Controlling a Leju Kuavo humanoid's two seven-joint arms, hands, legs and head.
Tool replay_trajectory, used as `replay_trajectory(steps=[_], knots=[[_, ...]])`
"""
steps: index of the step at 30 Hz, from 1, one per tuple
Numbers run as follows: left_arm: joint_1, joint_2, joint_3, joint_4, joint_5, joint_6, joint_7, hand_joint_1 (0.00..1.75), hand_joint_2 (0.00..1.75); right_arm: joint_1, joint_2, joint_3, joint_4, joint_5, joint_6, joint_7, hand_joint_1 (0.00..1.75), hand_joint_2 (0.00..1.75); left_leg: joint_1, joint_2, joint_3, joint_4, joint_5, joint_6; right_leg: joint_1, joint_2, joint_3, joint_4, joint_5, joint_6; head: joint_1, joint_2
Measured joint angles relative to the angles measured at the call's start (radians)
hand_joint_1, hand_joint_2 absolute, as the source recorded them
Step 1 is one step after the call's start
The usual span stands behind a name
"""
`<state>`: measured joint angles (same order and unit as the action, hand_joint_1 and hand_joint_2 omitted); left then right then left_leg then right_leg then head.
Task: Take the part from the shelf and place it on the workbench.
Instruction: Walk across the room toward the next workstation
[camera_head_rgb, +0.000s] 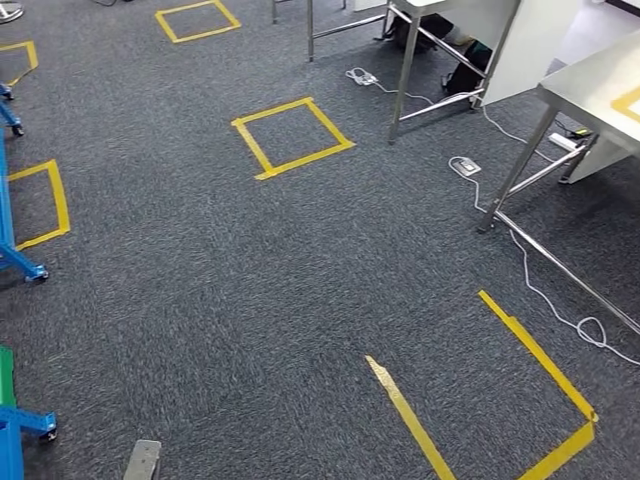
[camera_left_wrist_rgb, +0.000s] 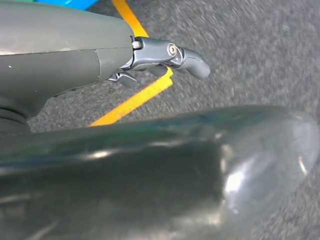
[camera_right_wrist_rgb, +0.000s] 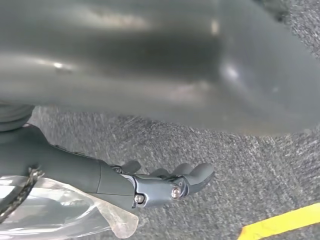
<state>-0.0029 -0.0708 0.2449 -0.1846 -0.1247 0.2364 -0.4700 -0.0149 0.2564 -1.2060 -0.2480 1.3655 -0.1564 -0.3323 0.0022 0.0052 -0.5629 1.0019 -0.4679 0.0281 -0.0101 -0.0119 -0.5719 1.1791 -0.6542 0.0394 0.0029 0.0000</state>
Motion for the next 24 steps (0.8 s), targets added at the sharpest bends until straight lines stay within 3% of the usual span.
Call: replay_trajectory(steps=[1,2,3,5,7,9,10,11,13,15,17,18,19,21,23,24], knots=[[-0.001,0.0,0.0,0.0,0.0,0.0,0.0,0.0,0.0,0.001,0.0,0.0,0.0,0.0,0.0,0.0,0.0,0.0,-0.002,-0.014,-0.001,0.0,0.0,0.001,0.001,0.007,-0.036,0.067,-0.021,-0.002,0.0,0.0],[0.0,0.0,0.0,0.0,-0.001,0.0,0.0,0.0,0.0,0.002,0.0,0.0,0.0,0.001,0.0,0.0,0.0,0.0,-0.003,-0.029,-0.001,0.0,0.001,0.002,0.001,0.01,-0.06,0.104,-0.024,-0.005,0.0,0.0],[0.001,0.0,0.0,0.0,-0.001,0.0,0.0,0.0,0.0,0.002,0.0,0.0,0.0,0.001,0.0,0.0,0.0,0.0,-0.004,-0.043,0.0,0.001,0.001,0.002,0.001,0.011,-0.067,0.103,-0.005,-0.008,0.001,0.0],[0.002,0.0,0.0,0.0,-0.001,0.0,0.0,0.0,0.0,0.001,0.0,0.0,0.0,0.001,0.0,0.0,0.0,0.0,-0.005,-0.073,0.002,0.001,0.001,0.002,0.001,0.031,-0.028,-0.008,0.076,-0.017,0.0,0.0],[0.0,-0.002,0.002,0.0,-0.001,0.0,0.0,0.0,0.0,0.0,-0.001,0.0,0.0,0.002,0.0,-0.001,0.0,0.0,-0.005,-0.099,-0.001,0.004,0.001,-0.002,-0.001,0.081,0.02,-0.131,0.133,-0.026,0.0,0.0],[0.0,-0.004,0.004,0.0,-0.002,-0.001,0.0,0.0,0.0,0.001,-0.002,0.0,0.0,0.003,0.0,-0.001,0.0,0.0,-0.001,-0.123,-0.012,0.008,0.004,-0.013,0.0,0.107,0.041,-0.175,0.138,-0.029,-0.001,0.0],[0.001,-0.004,0.005,0.0,-0.002,-0.001,0.0,0.0,0.0,0.001,-0.001,0.0,0.0,0.003,0.0,-0.001,0.0,0.0,0.001,-0.137,-0.017,0.009,0.007,-0.022,-0.001,0.099,0.047,-0.184,0.138,-0.03,-0.001,0.0],[0.003,-0.004,0.006,0.0,-0.002,-0.001,0.0,0.0,0.0,0.001,-0.001,0.0,0.0,0.004,0.0,-0.002,0.0,0.0,0.003,-0.133,-0.021,0.012,0.006,-0.028,0.0,0.087,0.051,-0.188,0.141,-0.033,-0.002,0.0],[0.005,-0.004,0.007,0.0,-0.001,-0.001,0.0,0.0,0.0,0.001,-0.001,0.0,0.0,0.005,0.0,-0.002,0.0,0.0,0.001,-0.087,-0.04,0.052,-0.021,-0.039,-0.002,0.057,0.06,-0.198,0.145,-0.041,-0.006,0.0],[0.0,-0.005,0.007,0.0,-0.001,-0.001,0.0,0.0,0.0,0.003,-0.001,0.0,0.0,0.006,-0.001,-0.002,0.0,0.0,0.003,-0.032,-0.092,0.166,-0.082,-0.048,0.0,0.023,0.066,-0.201,0.142,-0.046,-0.01,0.0],[-0.002,-0.005,0.007,0.0,-0.001,-0.001,0.0,0.0,0.0,0.005,-0.001,0.0,0.0,0.006,-0.001,-0.002,0.0,0.0,0.009,-0.017,-0.142,0.273,-0.118,-0.057,0.001,-0.012,0.068,-0.201,0.138,-0.048,-0.01,0.0],[0.0,-0.005,0.007,0.0,-0.001,-0.001,0.0,0.0,0.0,0.004,-0.001,0.0,0.0,0.007,-0.001,-0.002,0.0,0.0,0.013,-0.014,-0.144,0.281,-0.11,-0.06,0.001,-0.027,0.07,-0.2,0.135,-0.047,-0.01,0.0],[0.002,-0.005,0.008,0.0,-0.001,-0.001,0.0,0.0,0.0,0.004,-0.001,0.0,0.0,0.007,-0.001,-0.002,0.0,0.0,0.015,-0.009,-0.126,0.249,-0.085,-0.062,0.001,-0.04,0.073,-0.2,0.132,-0.045,-0.01,0.0],[0.002,-0.004,0.008,0.0,-0.001,-0.001,0.0,0.0,0.0,0.003,-0.001,0.0,0.0,0.009,-0.001,-0.002,0.0,0.0,0.015,0.027,-0.054,0.117,-0.025,-0.063,0.001,-0.064,0.078,-0.198,0.125,-0.037,-0.011,0.0],[-0.001,-0.005,0.008,0.0,-0.002,-0.001,0.0,0.0,0.0,0.001,-0.001,0.001,0.0,0.012,-0.001,-0.002,0.0,0.0,0.009,0.056,-0.008,0.028,-0.003,-0.053,0.006,-0.084,0.08,-0.197,0.115,-0.025,-0.009,0.0],[-0.001,-0.005,0.009,0.0,-0.003,-0.001,0.0,0.0,0.0,-0.001,-0.002,0.001,0.0,0.014,-0.001,-0.002,0.0,0.0,0.005,0.057,-0.004,0.019,-0.008,-0.045,0.007,-0.092,0.082,-0.198,0.112,-0.019,-0.009,0.0]])
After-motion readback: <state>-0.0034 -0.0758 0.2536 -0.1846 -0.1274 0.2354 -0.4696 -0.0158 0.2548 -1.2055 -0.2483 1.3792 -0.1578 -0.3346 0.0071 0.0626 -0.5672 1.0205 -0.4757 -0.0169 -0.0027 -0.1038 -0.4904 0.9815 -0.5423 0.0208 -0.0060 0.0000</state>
